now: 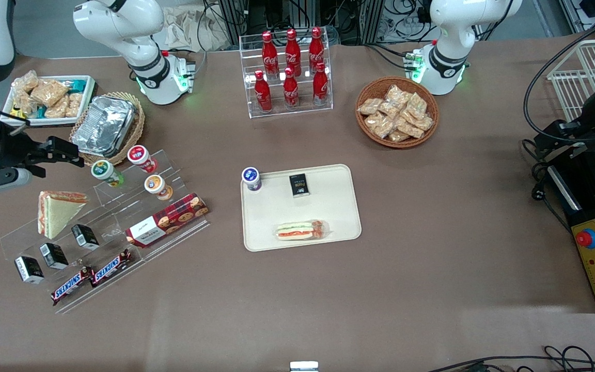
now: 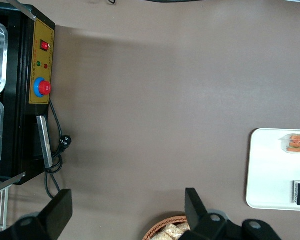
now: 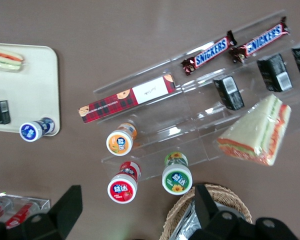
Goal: Place sandwich on tray
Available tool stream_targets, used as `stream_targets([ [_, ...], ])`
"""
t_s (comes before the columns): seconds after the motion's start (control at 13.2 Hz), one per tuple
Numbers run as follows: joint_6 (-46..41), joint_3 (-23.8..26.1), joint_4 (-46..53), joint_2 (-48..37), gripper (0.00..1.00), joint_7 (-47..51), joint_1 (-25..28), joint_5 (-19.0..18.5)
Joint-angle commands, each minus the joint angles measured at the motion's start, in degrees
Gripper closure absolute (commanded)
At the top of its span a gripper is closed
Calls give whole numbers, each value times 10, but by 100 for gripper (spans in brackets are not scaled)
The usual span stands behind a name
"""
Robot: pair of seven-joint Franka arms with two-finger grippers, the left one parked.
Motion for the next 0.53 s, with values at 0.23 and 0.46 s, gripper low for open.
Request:
stream_targets([
  [0.23,-1,16,-9,-9,0,26,-38,-19],
  [0.46,-1,15,-8,-10,0,25,-47,-21],
])
